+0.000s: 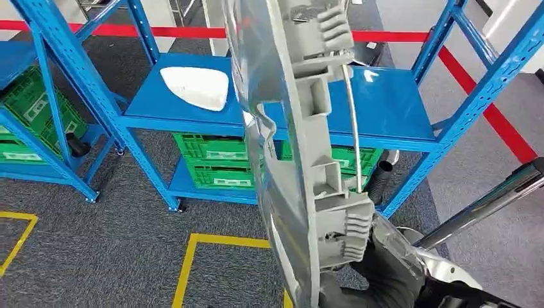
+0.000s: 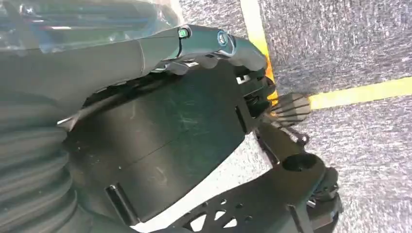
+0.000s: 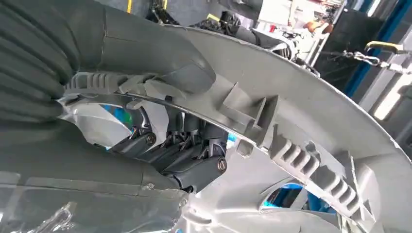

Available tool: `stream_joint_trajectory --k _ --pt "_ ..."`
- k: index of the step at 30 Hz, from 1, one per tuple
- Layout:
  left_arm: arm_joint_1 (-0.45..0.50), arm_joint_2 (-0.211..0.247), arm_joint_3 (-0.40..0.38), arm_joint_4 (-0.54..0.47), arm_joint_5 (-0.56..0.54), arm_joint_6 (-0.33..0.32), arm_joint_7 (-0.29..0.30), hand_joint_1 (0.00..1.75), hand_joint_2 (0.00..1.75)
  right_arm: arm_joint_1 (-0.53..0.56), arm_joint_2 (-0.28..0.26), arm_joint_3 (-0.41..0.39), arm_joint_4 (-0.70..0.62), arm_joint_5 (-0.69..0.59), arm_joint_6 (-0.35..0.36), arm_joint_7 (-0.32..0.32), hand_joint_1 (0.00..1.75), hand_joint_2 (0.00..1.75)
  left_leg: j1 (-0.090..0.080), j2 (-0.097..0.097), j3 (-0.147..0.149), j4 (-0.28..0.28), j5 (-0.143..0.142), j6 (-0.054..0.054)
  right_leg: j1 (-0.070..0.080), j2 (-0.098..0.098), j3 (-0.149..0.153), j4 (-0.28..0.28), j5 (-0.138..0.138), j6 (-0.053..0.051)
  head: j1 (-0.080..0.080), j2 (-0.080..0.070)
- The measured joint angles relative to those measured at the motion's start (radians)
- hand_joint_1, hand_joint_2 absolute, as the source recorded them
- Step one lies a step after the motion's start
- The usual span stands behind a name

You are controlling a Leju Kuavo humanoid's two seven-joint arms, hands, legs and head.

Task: Take the parts from the cabinet and place them on the table.

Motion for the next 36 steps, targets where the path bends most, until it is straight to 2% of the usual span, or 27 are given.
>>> stream_joint_trajectory --k 1,2,4,5,6,7,8,11,12,13,14,16,17,18,19,21,22,23,24,27,28,29,31,32,33,34,36 --pt "-0.001 0.000 0.000 0.000 0.000 0.000 -0.002 0.00 1.75 0.003 -0.002 0.000 0.000 0.000 0.000 -0.001 1.75 1.75 -0.001 0.000 -0.015 0.001 0.012 0.001 0.000 0.000 -0.014 0.077 -0.040 0.003 0.000 0.000" --pt "-0.003 0.000 0.000 0.000 0.000 0.000 -0.003 0.00 1.75 0.005 -0.003 0.000 0.000 0.000 0.000 0.000 1.75 1.75 -0.001 0.000 -0.028 0.003 0.022 0.000 -0.001 0.000 -0.019 0.132 -0.048 0.005 0.002 0.000" --pt "-0.008 0.000 0.000 0.000 0.000 0.000 -0.004 0.00 1.75 0.007 -0.005 0.001 0.000 0.000 0.000 0.000 1.75 1.75 -0.001 0.000 -0.053 0.010 0.042 -0.003 -0.001 0.000 0.019 0.133 0.013 0.007 0.005 0.000" --pt "-0.011 0.000 0.000 0.000 0.000 0.001 -0.005 0.00 1.75 0.007 -0.005 0.000 0.000 0.000 0.000 0.000 1.75 1.75 -0.001 0.000 -0.070 0.018 0.049 -0.006 -0.001 0.000 0.069 0.071 0.055 0.005 0.006 0.000" --pt "-0.013 0.000 0.000 0.000 0.000 0.001 -0.005 0.00 1.75 0.007 -0.005 0.000 0.000 0.000 0.000 0.000 1.75 1.75 -0.001 -0.001 -0.084 0.026 0.055 -0.009 -0.001 0.000 0.132 -0.019 0.075 0.002 0.007 0.000" --pt "-0.015 0.000 0.000 0.000 0.000 0.001 -0.005 0.00 1.75 0.007 -0.006 0.000 0.000 0.000 0.000 0.000 1.75 1.75 -0.002 -0.001 -0.095 0.035 0.059 -0.015 0.000 0.000 0.184 -0.105 0.050 -0.004 0.008 0.000" --pt "-0.016 0.000 0.001 0.000 0.000 0.001 -0.005 0.00 1.75 0.008 -0.006 0.000 0.000 0.000 0.000 0.000 1.75 1.75 -0.007 -0.001 -0.104 0.042 0.064 -0.019 0.002 0.001 0.214 -0.157 0.031 -0.010 0.008 0.000" --pt "-0.018 0.001 0.001 0.000 0.003 0.002 -0.007 0.00 1.75 0.010 -0.006 0.000 -0.003 0.001 0.002 -0.002 1.75 1.75 -0.006 -0.001 -0.118 0.041 0.090 -0.036 0.006 0.003 0.201 -0.166 0.032 -0.026 0.008 0.000" --pt "-0.018 0.003 0.001 0.000 0.005 0.002 -0.007 0.00 1.75 0.011 -0.006 -0.001 -0.003 0.001 0.002 -0.002 1.75 1.75 -0.006 -0.002 -0.121 0.044 0.087 -0.041 -0.005 -0.002 0.193 -0.172 0.044 -0.039 0.010 0.000" --pt "-0.018 0.003 0.001 0.000 0.008 0.002 -0.008 0.00 1.75 0.011 -0.006 -0.001 -0.003 0.001 0.003 -0.002 1.75 1.75 -0.005 -0.003 -0.128 0.060 0.051 -0.049 -0.004 -0.005 0.187 -0.172 0.054 -0.044 0.006 0.000" --pt "-0.020 0.003 0.001 0.000 0.011 0.002 -0.008 0.00 1.75 0.012 -0.006 -0.001 -0.003 0.002 0.003 -0.003 1.75 1.75 -0.003 -0.003 -0.136 0.102 -0.008 -0.056 -0.004 -0.006 0.177 -0.172 0.062 -0.050 -0.002 0.000" --pt "-0.023 0.004 0.001 0.000 0.012 0.002 -0.008 0.00 1.75 0.013 -0.006 -0.001 -0.003 0.002 0.006 -0.005 1.75 1.75 0.000 -0.003 -0.154 0.246 -0.117 -0.065 -0.002 -0.006 0.151 -0.169 0.083 -0.053 -0.007 0.000" --pt "-0.024 0.004 0.001 0.000 0.012 0.002 -0.008 0.00 1.75 0.013 -0.006 -0.001 -0.003 0.003 0.006 -0.006 1.75 1.75 0.000 -0.003 -0.153 0.306 -0.138 -0.068 -0.001 -0.006 0.136 -0.167 0.093 -0.052 -0.008 0.000" --pt "-0.023 0.004 0.001 0.000 0.013 0.002 -0.008 0.00 1.75 0.015 -0.006 -0.001 -0.003 0.003 0.006 -0.007 1.75 1.75 0.000 -0.003 -0.143 0.331 -0.126 -0.068 0.000 -0.006 0.117 -0.162 0.104 -0.052 -0.009 0.000" --pt "-0.022 0.005 0.001 0.000 0.013 0.002 -0.006 0.00 1.75 0.016 -0.006 -0.001 -0.003 0.003 0.008 -0.008 1.75 1.75 0.001 -0.003 -0.119 0.320 -0.093 -0.067 0.000 -0.005 0.098 -0.156 0.114 -0.050 -0.010 0.000" --pt "-0.013 0.005 0.000 0.000 0.013 0.002 -0.002 0.00 1.75 0.017 -0.006 -0.001 -0.003 0.003 0.009 -0.008 1.75 1.75 0.001 -0.003 -0.032 0.205 -0.024 -0.059 0.001 -0.003 0.062 -0.144 0.131 -0.046 -0.012 0.000" --pt "-0.009 0.005 0.000 0.000 0.014 0.001 0.000 0.00 1.75 0.017 -0.006 -0.001 -0.003 0.004 0.009 -0.008 1.75 1.75 0.001 -0.004 0.030 0.112 -0.031 -0.053 0.001 -0.001 0.050 -0.138 0.140 -0.042 -0.013 0.000" --pt "-0.005 0.005 -0.001 0.000 0.014 0.000 0.000 0.00 1.75 0.017 -0.006 -0.002 -0.003 0.005 0.009 -0.008 1.75 1.75 -0.002 -0.004 0.069 0.035 -0.063 -0.047 0.007 -0.001 0.042 -0.135 0.148 -0.036 -0.014 0.000" --pt "-0.003 0.004 -0.001 0.000 0.014 0.000 0.000 0.00 1.75 0.018 -0.006 -0.002 -0.004 0.006 0.009 -0.008 1.75 1.75 -0.004 -0.005 0.077 0.007 -0.073 -0.041 0.006 -0.002 0.038 -0.137 0.160 -0.030 -0.013 0.000" --pt "0.003 0.001 -0.001 0.000 0.014 0.000 -0.001 0.00 1.75 0.017 -0.007 -0.002 -0.006 0.008 0.010 -0.009 1.75 1.75 -0.007 -0.003 0.049 0.003 -0.045 -0.021 0.003 -0.004 0.033 -0.153 0.190 -0.011 -0.013 0.000" --pt "0.003 0.001 -0.001 0.000 0.014 0.000 -0.001 0.00 1.75 0.018 -0.008 -0.002 -0.006 0.008 0.012 -0.009 1.75 1.75 -0.002 0.002 0.038 0.000 -0.031 -0.014 0.000 0.000 0.025 -0.142 0.160 -0.006 -0.012 0.000" --pt "0.002 0.000 -0.001 0.000 0.014 0.000 -0.002 0.00 1.75 0.017 -0.009 -0.002 -0.006 0.008 0.013 -0.009 1.75 1.75 -0.002 0.002 0.027 0.000 -0.021 -0.007 0.000 0.000 0.014 -0.107 0.102 -0.002 -0.006 0.000" --pt "0.000 0.000 -0.001 0.000 0.016 0.001 -0.003 0.00 1.75 0.019 -0.010 -0.002 -0.006 0.008 0.015 -0.010 1.75 1.75 -0.003 0.003 0.002 0.000 0.000 -0.002 -0.001 0.000 -0.014 0.033 -0.018 0.003 -0.001 0.000" --pt "-0.001 0.000 -0.001 0.000 0.017 0.001 -0.004 0.00 1.75 0.019 -0.010 -0.002 -0.006 0.009 0.015 -0.010 1.75 1.75 -0.004 0.003 -0.011 0.001 0.011 -0.002 -0.001 0.000 -0.023 0.100 -0.046 0.005 0.001 0.000" --pt "-0.003 0.000 -0.001 0.000 0.017 0.001 -0.005 0.00 1.75 0.020 -0.011 -0.002 -0.006 0.010 0.015 -0.010 1.75 1.75 -0.004 0.003 -0.027 0.003 0.024 -0.002 -0.001 0.000 -0.021 0.148 -0.040 0.006 0.002 0.000" --pt "-0.006 0.000 -0.001 0.000 0.017 0.002 -0.006 0.00 1.75 0.021 -0.011 -0.002 -0.007 0.010 0.015 -0.010 1.75 1.75 -0.004 0.003 -0.038 0.006 0.035 -0.004 -0.001 0.000 -0.003 0.152 -0.004 0.006 0.003 0.000" --pt "-0.011 0.000 -0.001 0.000 0.017 0.002 -0.006 0.00 1.75 0.021 -0.011 -0.002 -0.007 0.011 0.015 -0.010 1.75 1.75 -0.004 0.003 -0.071 0.018 0.052 -0.009 -0.001 0.000 0.083 0.058 0.068 0.002 0.005 0.000"
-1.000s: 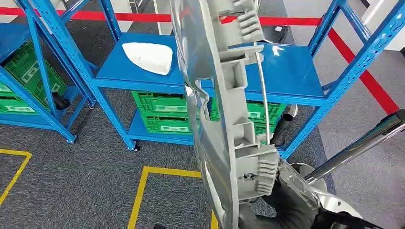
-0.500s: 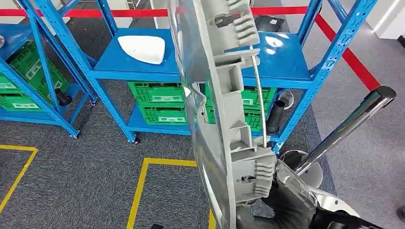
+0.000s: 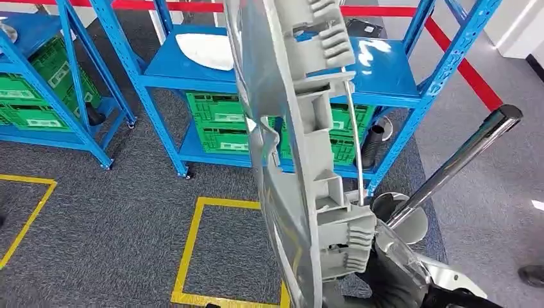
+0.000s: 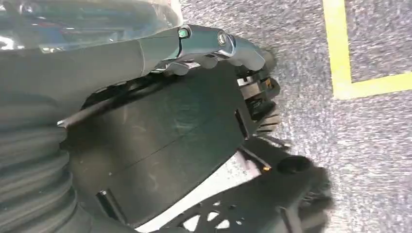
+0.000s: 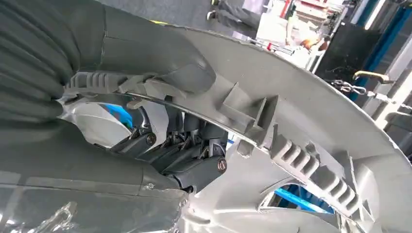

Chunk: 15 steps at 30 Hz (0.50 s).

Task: Take the parts from the cabinet and place them on the table.

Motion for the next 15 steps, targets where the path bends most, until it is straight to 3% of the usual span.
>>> stream_joint_trajectory --k 1,2,3,5,6,7,8,10,11,12,13,15 --pt "-0.003 0.000 0.000 0.000 0.000 0.000 0.000 0.00 1.75 0.000 0.000 0.000 -0.001 0.000 0.000 0.000 1.75 1.75 0.000 -0.001 -0.013 0.008 0.006 -0.004 0.000 0.000 0.060 -0.082 0.007 -0.005 0.001 0.000" --pt "-0.005 0.000 0.000 -0.001 0.000 0.000 0.000 0.00 1.75 -0.002 0.000 0.000 -0.002 0.000 0.000 0.000 1.75 1.75 -0.004 -0.001 -0.026 0.017 0.009 -0.009 0.004 0.000 0.121 -0.171 -0.020 -0.012 0.002 0.000" --pt "-0.006 0.000 0.000 -0.001 -0.001 0.000 0.001 0.00 1.75 -0.003 0.000 -0.001 -0.002 0.000 0.001 -0.001 1.75 1.75 -0.005 -0.001 -0.032 0.022 0.017 -0.014 0.005 0.001 0.142 -0.219 -0.039 -0.018 0.000 0.000" --pt "-0.009 0.000 0.000 0.000 -0.001 0.000 0.002 0.00 1.75 -0.004 -0.001 -0.002 -0.002 0.000 0.003 -0.001 1.75 1.75 -0.003 -0.001 -0.044 0.022 0.036 -0.025 0.009 0.001 0.131 -0.221 -0.039 -0.021 0.002 0.000" --pt "-0.009 0.002 0.000 0.000 0.000 0.000 0.003 0.00 1.75 -0.004 -0.001 -0.002 -0.002 0.000 0.003 -0.001 1.75 1.75 -0.007 -0.002 -0.050 0.022 0.044 -0.030 0.005 0.000 0.125 -0.233 -0.036 -0.027 0.002 0.000" --pt "-0.010 0.003 0.000 0.000 0.000 0.000 0.003 0.00 1.75 -0.004 0.000 -0.002 -0.002 0.000 0.003 -0.001 1.75 1.75 -0.006 -0.005 -0.055 0.028 0.029 -0.035 -0.004 -0.006 0.119 -0.235 -0.024 -0.040 0.001 0.000" --pt "-0.011 0.002 0.000 0.000 0.000 0.000 0.002 0.00 1.75 -0.004 -0.001 -0.002 -0.002 0.000 0.003 -0.001 1.75 1.75 -0.005 -0.004 -0.066 0.054 -0.020 -0.044 -0.004 -0.006 0.107 -0.234 -0.015 -0.047 -0.004 0.000" --pt "-0.014 0.004 0.000 0.000 0.000 0.000 0.003 0.00 1.75 -0.003 0.000 -0.002 -0.002 0.000 0.004 -0.001 1.75 1.75 0.002 -0.004 -0.085 0.185 -0.137 -0.056 -0.003 -0.007 0.084 -0.231 0.004 -0.054 -0.014 0.000" --pt "-0.015 0.005 0.000 0.000 0.000 0.000 0.003 0.00 1.75 -0.003 -0.001 -0.002 -0.002 0.000 0.003 -0.001 1.75 1.75 0.003 -0.004 -0.089 0.257 -0.174 -0.060 -0.001 -0.007 0.071 -0.229 0.014 -0.054 -0.014 0.000" --pt "-0.015 0.005 0.000 0.000 0.000 0.000 0.003 0.00 1.75 -0.003 -0.001 -0.002 -0.002 0.000 0.003 -0.001 1.75 1.75 0.003 -0.004 -0.085 0.303 -0.178 -0.061 -0.001 -0.007 0.057 -0.226 0.024 -0.053 -0.016 0.000" --pt "-0.015 0.005 0.000 0.000 0.000 0.000 0.004 0.00 1.75 -0.003 0.000 -0.001 -0.002 0.000 0.004 -0.001 1.75 1.75 0.004 -0.004 -0.071 0.310 -0.156 -0.062 -0.001 -0.007 0.039 -0.221 0.033 -0.053 -0.017 0.000" --pt "-0.009 0.005 0.000 0.000 0.002 0.000 0.008 0.00 1.75 -0.003 -0.001 -0.001 -0.002 0.000 0.004 -0.001 1.75 1.75 0.005 -0.004 0.004 0.227 -0.080 -0.057 0.000 -0.004 0.000 -0.206 0.051 -0.048 -0.018 0.000"
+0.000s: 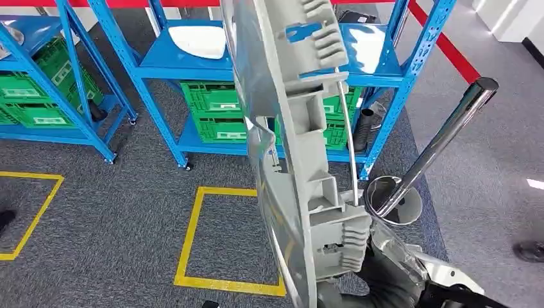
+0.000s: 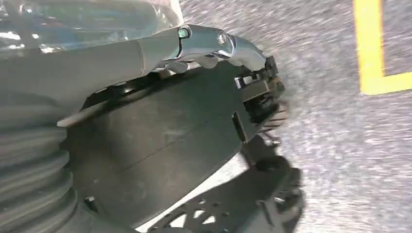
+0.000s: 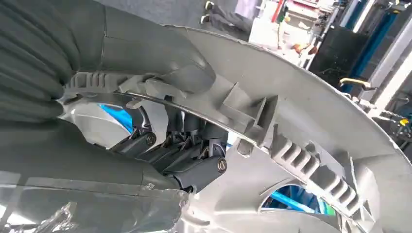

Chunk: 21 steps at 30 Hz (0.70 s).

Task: Take the parts from the cabinet and place them on the table.

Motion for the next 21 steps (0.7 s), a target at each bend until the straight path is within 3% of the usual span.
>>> stream_joint_trajectory --k 1,2,3,6,7,8,9,11,12,13,15,16,17,18,21 --pt "0.005 0.000 0.000 0.000 0.000 0.000 0.002 0.00 1.75 0.000 0.000 0.000 0.000 0.000 0.000 0.000 1.75 1.75 0.000 0.000 0.060 -0.089 0.017 0.006 0.000 0.002 -0.015 0.006 0.009 0.003 -0.001 0.000" --pt "0.008 0.000 -0.001 0.000 0.000 -0.001 0.005 0.00 1.75 0.000 0.000 0.000 0.000 0.000 0.000 0.000 1.75 1.75 0.000 -0.002 0.104 -0.165 -0.017 0.012 0.001 0.002 -0.024 0.010 0.016 0.008 -0.002 0.000" --pt "0.013 0.000 -0.001 0.000 0.000 -0.002 0.006 0.00 1.75 -0.001 0.000 -0.001 0.000 0.000 0.000 0.000 1.75 1.75 -0.004 -0.003 0.135 -0.229 -0.032 0.017 0.005 0.003 -0.030 0.013 0.025 0.014 0.000 0.000" --pt "0.019 -0.002 -0.002 0.000 -0.001 -0.002 0.006 0.00 1.75 0.000 0.000 -0.001 0.000 0.000 0.000 0.000 1.75 1.75 -0.011 -0.002 0.117 -0.232 -0.019 0.038 0.001 -0.001 -0.036 -0.001 0.058 0.032 0.000 0.000" --pt "0.019 -0.004 -0.002 0.000 -0.001 -0.002 0.006 0.00 1.75 0.000 -0.001 -0.001 0.000 0.000 0.001 0.000 1.75 1.75 0.000 0.000 0.105 -0.245 -0.001 0.047 -0.001 0.001 -0.042 0.001 0.056 0.038 0.000 0.000" --pt "0.019 -0.004 -0.002 0.000 -0.001 -0.002 0.005 0.00 1.75 0.001 -0.002 0.000 0.000 0.000 0.001 0.000 1.75 1.75 -0.002 0.004 0.094 -0.245 0.012 0.051 0.000 0.005 -0.049 0.018 0.013 0.043 0.000 0.000" --pt "0.018 -0.004 -0.002 0.000 -0.001 -0.001 0.003 0.00 1.75 0.000 -0.002 0.000 0.000 0.000 0.001 0.001 1.75 1.75 -0.001 0.004 0.079 -0.245 0.021 0.059 -0.001 0.005 -0.062 0.066 -0.049 0.045 0.008 0.000" --pt "0.015 -0.004 -0.001 0.000 -0.001 -0.001 0.000 0.00 1.75 0.002 -0.002 0.000 0.000 0.000 0.002 0.001 1.75 1.75 -0.003 0.005 0.051 -0.244 0.044 0.061 -0.002 0.005 -0.091 0.212 -0.157 0.050 0.013 0.000" --pt "0.013 -0.004 -0.001 0.000 -0.001 -0.001 -0.002 0.00 1.75 0.002 -0.003 0.000 0.000 0.000 0.002 0.002 1.75 1.75 -0.004 0.005 0.035 -0.242 0.057 0.061 -0.002 0.005 -0.098 0.275 -0.172 0.051 0.016 0.000" --pt "0.011 -0.004 -0.001 0.000 -0.001 -0.001 -0.003 0.00 1.75 0.002 -0.003 0.000 0.000 0.000 0.002 0.003 1.75 1.75 -0.004 0.005 0.024 -0.240 0.069 0.060 -0.002 0.005 -0.091 0.304 -0.151 0.051 0.018 0.000" --pt "0.006 -0.004 -0.001 0.000 -0.001 0.000 -0.004 0.00 1.75 0.002 -0.003 0.000 0.000 0.000 0.002 0.004 1.75 1.75 -0.006 0.005 -0.010 -0.231 0.090 0.057 -0.001 0.005 -0.024 0.243 -0.071 0.046 0.019 0.000" --pt "0.003 -0.004 -0.001 0.000 -0.001 0.000 -0.005 0.00 1.75 0.002 -0.003 0.000 0.000 0.000 0.002 0.004 1.75 1.75 -0.006 0.005 -0.025 -0.225 0.098 0.054 0.001 0.005 0.041 0.153 -0.049 0.039 0.019 0.000" --pt "0.001 -0.006 -0.001 -0.001 -0.001 0.000 -0.005 0.00 1.75 0.000 -0.003 0.000 0.000 0.000 0.002 0.004 1.75 1.75 -0.006 0.004 -0.034 -0.220 0.104 0.051 0.004 0.004 0.108 0.058 -0.063 0.031 0.020 0.000" --pt "0.000 -0.006 0.000 -0.001 0.000 0.000 -0.005 0.00 1.75 -0.001 -0.003 0.000 0.000 0.000 0.003 0.004 1.75 1.75 -0.012 0.003 -0.043 -0.212 0.109 0.046 0.007 0.005 0.149 -0.014 -0.087 0.026 0.022 0.000" --pt "-0.002 -0.005 0.000 0.000 0.000 0.001 -0.005 0.00 1.75 -0.001 -0.003 0.000 0.000 0.000 0.003 0.004 1.75 1.75 -0.010 0.004 -0.058 -0.212 0.138 0.030 0.010 0.005 0.142 -0.034 -0.095 0.020 0.023 0.000"
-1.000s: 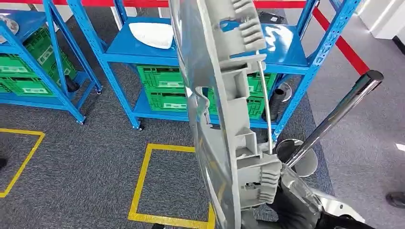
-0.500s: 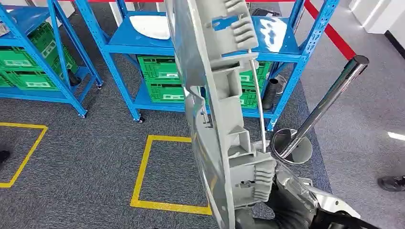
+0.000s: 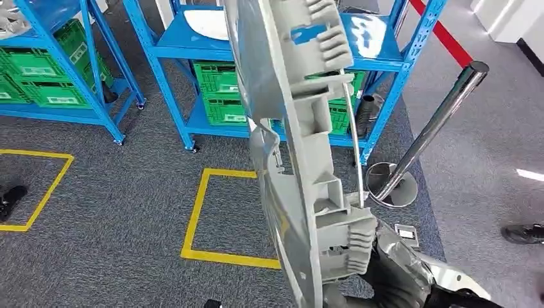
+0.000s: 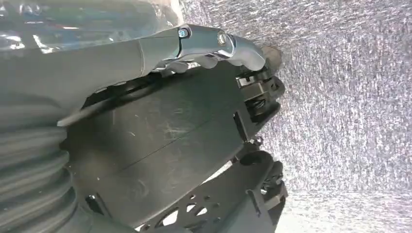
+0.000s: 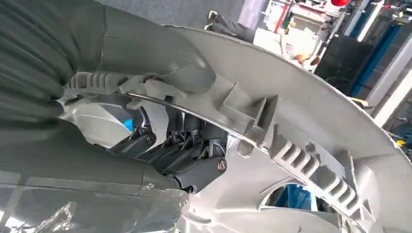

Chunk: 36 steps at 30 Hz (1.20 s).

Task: Take the parts from the cabinet and place them on the table.

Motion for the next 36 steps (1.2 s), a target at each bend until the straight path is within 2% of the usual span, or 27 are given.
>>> stream_joint_trajectory --k 1,2,4,5,6,7,8,10,11,12,13,14,16,17,18,20,21,22,23,25,26,27,28,31,32,33,36 --pt "0.000 0.003 0.000 0.000 0.000 0.000 0.000 0.00 1.75 0.001 0.000 0.000 0.000 0.000 0.000 0.000 1.75 1.75 -0.005 -0.002 -0.005 0.000 0.006 -0.005 -0.008 -0.003 -0.011 -0.008 0.014 -0.008 0.000 0.000" --pt "0.000 0.002 0.000 0.000 0.000 0.000 0.000 0.00 1.75 0.000 0.000 0.000 0.000 0.000 0.000 0.001 1.75 1.75 -0.002 -0.004 -0.013 0.011 -0.027 -0.013 -0.012 -0.008 -0.020 -0.008 0.026 -0.015 -0.002 0.000" --pt "-0.005 0.003 0.000 0.000 0.000 0.000 0.002 0.00 1.75 0.000 0.000 0.000 0.000 0.000 -0.002 0.003 1.75 1.75 0.005 -0.004 -0.029 0.122 -0.156 -0.027 -0.012 -0.008 -0.046 -0.005 0.048 -0.022 -0.015 0.000" --pt "-0.007 0.004 0.000 0.000 0.000 0.000 0.003 0.00 1.75 0.000 0.000 0.000 0.000 0.000 -0.002 0.003 1.75 1.75 0.007 -0.004 -0.037 0.197 -0.204 -0.032 -0.011 -0.008 -0.060 -0.002 0.058 -0.023 -0.016 0.000" --pt "-0.008 0.005 0.000 0.000 0.000 0.000 0.005 0.00 1.75 0.000 0.000 0.000 0.000 0.000 -0.003 0.004 1.75 1.75 0.008 -0.004 -0.040 0.263 -0.229 -0.036 -0.011 -0.008 -0.075 0.001 0.068 -0.022 -0.016 0.000" --pt "-0.009 0.005 0.000 0.000 0.000 -0.001 0.008 0.00 1.75 0.001 0.000 0.000 0.000 0.000 -0.003 0.005 1.75 1.75 0.008 -0.004 -0.033 0.298 -0.222 -0.037 -0.011 -0.008 -0.094 0.006 0.078 -0.021 -0.019 0.000" --pt "-0.009 0.005 -0.001 0.000 0.000 -0.001 0.013 0.00 1.75 0.001 0.000 0.000 0.000 -0.001 -0.003 0.006 1.75 1.75 0.010 -0.004 -0.010 0.293 -0.191 -0.038 -0.011 -0.008 -0.113 0.011 0.089 -0.019 -0.020 0.000" --pt "-0.005 0.006 -0.002 0.000 0.000 -0.002 0.022 0.00 1.75 0.001 0.000 0.000 0.000 -0.002 -0.004 0.007 1.75 1.75 0.013 -0.004 0.078 0.178 -0.122 -0.034 -0.011 -0.005 -0.151 0.025 0.107 -0.014 -0.021 0.000" --pt "-0.002 0.005 -0.003 0.000 0.001 -0.004 0.023 0.00 1.75 0.000 0.000 0.000 0.000 -0.002 -0.005 0.007 1.75 1.75 0.014 -0.005 0.135 0.096 -0.121 -0.031 -0.011 -0.004 -0.163 0.031 0.115 -0.010 -0.022 0.000" --pt "0.000 0.005 -0.004 0.000 0.000 -0.008 0.026 0.00 1.75 0.001 0.000 -0.001 0.000 -0.003 -0.005 0.007 1.75 1.75 0.012 -0.005 0.182 0.011 -0.159 -0.025 -0.006 -0.003 -0.175 0.037 0.122 -0.004 -0.025 0.000" --pt "0.002 0.005 -0.006 0.000 0.000 -0.008 0.027 0.00 1.75 0.001 0.000 -0.002 0.000 -0.003 -0.005 0.008 1.75 1.75 0.010 -0.008 0.195 -0.022 -0.173 -0.017 -0.007 -0.003 -0.178 0.037 0.131 0.002 -0.023 0.000" --pt "0.003 0.004 -0.009 0.000 0.000 -0.008 0.029 0.00 1.75 -0.001 0.000 -0.002 0.000 -0.004 -0.005 0.008 1.75 1.75 0.008 -0.008 0.185 -0.023 -0.173 -0.014 -0.007 -0.005 -0.183 0.036 0.143 0.007 -0.022 0.000" --pt "0.007 0.002 -0.014 0.000 0.000 -0.007 0.029 0.00 1.75 0.000 0.000 -0.003 0.000 -0.008 -0.006 0.008 1.75 1.75 0.007 -0.007 0.161 -0.027 -0.154 0.006 -0.007 -0.005 -0.190 0.026 0.167 0.022 -0.022 0.000" --pt "0.005 0.002 -0.017 0.000 0.000 -0.007 0.029 0.00 1.75 0.000 -0.002 -0.003 0.000 -0.009 -0.006 0.007 1.75 1.75 0.013 -0.002 0.156 -0.031 -0.141 0.015 -0.011 0.000 -0.196 0.033 0.144 0.025 -0.024 0.000" --pt "0.004 0.002 -0.018 0.000 0.000 -0.007 0.030 0.00 1.75 0.000 -0.003 -0.003 0.000 -0.010 -0.006 0.007 1.75 1.75 0.013 -0.002 0.143 -0.031 -0.131 0.022 -0.011 0.000 -0.205 0.062 0.091 0.028 -0.019 0.000" --pt "0.001 0.001 -0.019 0.000 0.000 -0.007 0.031 0.00 1.75 0.000 -0.004 -0.003 0.001 -0.010 -0.005 0.007 1.75 1.75 0.012 -0.001 0.117 -0.030 -0.108 0.028 -0.011 0.000 -0.237 0.206 -0.033 0.032 -0.010 0.000" --pt "-0.001 0.001 -0.019 0.000 0.000 -0.007 0.032 0.00 1.75 0.000 -0.005 -0.003 0.001 -0.011 -0.006 0.007 1.75 1.75 0.010 -0.001 0.102 -0.029 -0.096 0.029 -0.011 0.000 -0.248 0.279 -0.066 0.034 -0.008 0.000" --pt "-0.003 0.001 -0.021 0.000 0.000 -0.007 0.032 0.00 1.75 0.001 -0.006 -0.003 0.002 -0.011 -0.005 0.007 1.75 1.75 0.009 -0.001 0.096 -0.027 -0.085 0.030 -0.011 0.000 -0.249 0.325 -0.065 0.035 -0.005 0.000" --pt "-0.006 0.001 -0.022 0.000 0.000 -0.007 0.032 0.00 1.75 0.001 -0.006 -0.003 0.003 -0.011 -0.005 0.007 1.75 1.75 0.007 -0.001 0.078 -0.025 -0.074 0.029 -0.011 0.000 -0.233 0.333 -0.037 0.033 -0.003 0.000" --pt "-0.010 0.001 -0.023 0.000 0.000 -0.006 0.032 0.00 1.75 0.001 -0.007 -0.003 0.004 -0.011 -0.005 0.007 1.75 1.75 0.003 -0.002 0.046 -0.016 -0.057 0.027 -0.008 0.000 -0.155 0.248 0.038 0.023 -0.002 0.000" --pt "-0.013 0.001 -0.023 0.000 0.000 -0.006 0.032 0.00 1.75 0.000 -0.007 -0.003 0.004 -0.011 -0.005 0.007 1.75 1.75 0.003 -0.003 0.031 -0.009 -0.050 0.025 -0.004 0.000 -0.094 0.165 0.049 0.014 -0.001 0.000" --pt "-0.015 0.000 -0.024 -0.001 0.000 -0.006 0.032 0.00 1.75 -0.002 -0.007 -0.004 0.004 -0.011 -0.005 0.007 1.75 1.75 0.001 -0.003 0.021 -0.003 -0.045 0.021 0.002 -0.001 -0.035 0.091 0.029 0.005 -0.001 0.000" --pt "-0.016 0.000 -0.024 -0.001 0.000 -0.006 0.032 0.00 1.75 -0.004 -0.007 -0.005 0.004 -0.011 -0.005 0.007 1.75 1.75 -0.003 -0.003 0.015 0.001 -0.037 0.017 0.003 -0.002 0.002 0.021 0.008 -0.001 -0.002 0.000" --pt "-0.017 0.003 -0.024 0.000 0.000 -0.006 0.032 0.00 1.75 -0.004 -0.007 -0.006 0.005 -0.011 -0.005 0.006 1.75 1.75 -0.003 -0.003 -0.001 -0.002 -0.008 0.001 0.007 -0.002 -0.011 0.005 0.014 -0.006 -0.003 0.000" --pt "-0.018 0.005 -0.024 0.000 0.000 -0.006 0.032 0.00 1.75 -0.006 -0.007 -0.008 0.005 -0.011 -0.005 0.006 1.75 1.75 -0.003 -0.005 -0.012 0.006 -0.021 -0.004 -0.008 -0.005 -0.009 -0.023 0.015 -0.009 0.002 0.000" --pt "-0.017 0.005 -0.024 0.000 -0.001 -0.006 0.031 0.00 1.75 -0.002 -0.007 -0.007 0.006 -0.011 -0.005 0.007 1.75 1.75 -0.002 -0.006 -0.025 0.030 -0.063 -0.015 -0.006 -0.004 -0.019 -0.021 0.025 -0.015 -0.005 0.000" --pt "-0.021 0.008 -0.024 0.000 -0.001 -0.006 0.030 0.00 1.75 -0.001 -0.007 -0.008 0.008 -0.011 -0.006 0.007 1.75 1.75 0.008 -0.006 -0.054 0.232 -0.206 -0.034 -0.007 -0.007 -0.053 -0.006 0.045 -0.019 -0.018 0.000"
